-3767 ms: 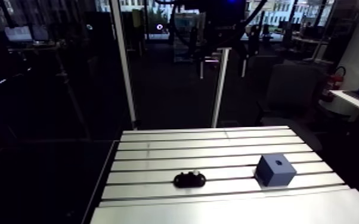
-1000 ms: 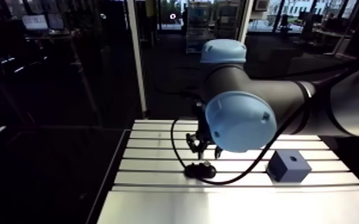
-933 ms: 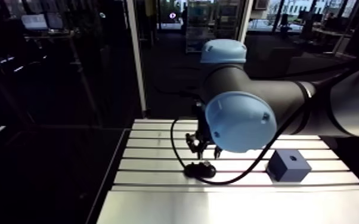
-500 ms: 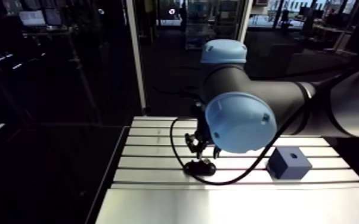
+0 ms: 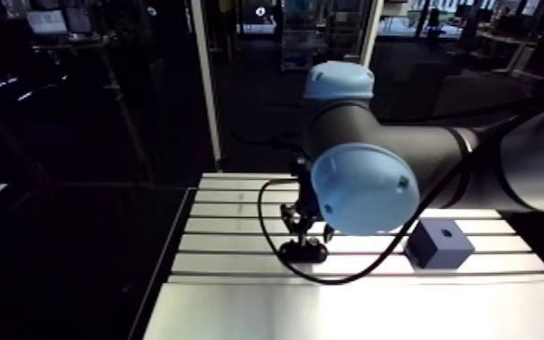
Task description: Pick up the M10 bolt and insert it into the hex recess until seated.
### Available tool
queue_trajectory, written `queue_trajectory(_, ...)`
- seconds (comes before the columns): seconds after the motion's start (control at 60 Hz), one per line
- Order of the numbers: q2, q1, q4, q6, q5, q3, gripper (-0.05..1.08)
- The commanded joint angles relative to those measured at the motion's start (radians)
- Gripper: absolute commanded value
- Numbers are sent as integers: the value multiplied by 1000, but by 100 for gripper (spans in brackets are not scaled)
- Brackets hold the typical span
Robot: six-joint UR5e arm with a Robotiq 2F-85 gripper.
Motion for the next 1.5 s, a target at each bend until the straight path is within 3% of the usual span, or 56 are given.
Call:
queue_trajectory(0.017,10,-1,-23,-1,0,5,49)
queue_trajectory(1.5,19,-1,-38,-4,6,-2,61)
